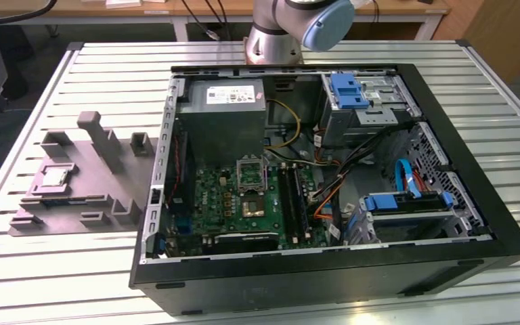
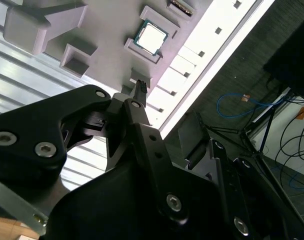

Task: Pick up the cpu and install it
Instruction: 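Pick up the cpu and move it towards the insertion slot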

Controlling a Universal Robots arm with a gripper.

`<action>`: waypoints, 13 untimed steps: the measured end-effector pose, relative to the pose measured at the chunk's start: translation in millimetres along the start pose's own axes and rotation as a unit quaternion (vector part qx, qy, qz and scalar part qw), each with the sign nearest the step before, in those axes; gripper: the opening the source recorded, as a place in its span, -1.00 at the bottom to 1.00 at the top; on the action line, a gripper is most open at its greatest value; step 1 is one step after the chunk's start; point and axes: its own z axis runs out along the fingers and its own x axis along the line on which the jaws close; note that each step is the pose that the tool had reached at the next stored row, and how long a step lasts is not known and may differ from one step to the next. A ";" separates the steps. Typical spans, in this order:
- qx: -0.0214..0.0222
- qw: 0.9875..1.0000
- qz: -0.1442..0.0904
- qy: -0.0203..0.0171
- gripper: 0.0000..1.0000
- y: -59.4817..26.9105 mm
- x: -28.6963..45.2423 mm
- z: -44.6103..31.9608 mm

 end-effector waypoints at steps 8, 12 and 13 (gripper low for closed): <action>0.000 1.000 0.000 0.000 0.06 -0.1 0.0 2.6; 0.000 1.000 0.000 0.000 0.06 -0.1 -0.1 2.9; 0.000 1.000 0.000 0.000 0.06 -0.2 -0.1 3.4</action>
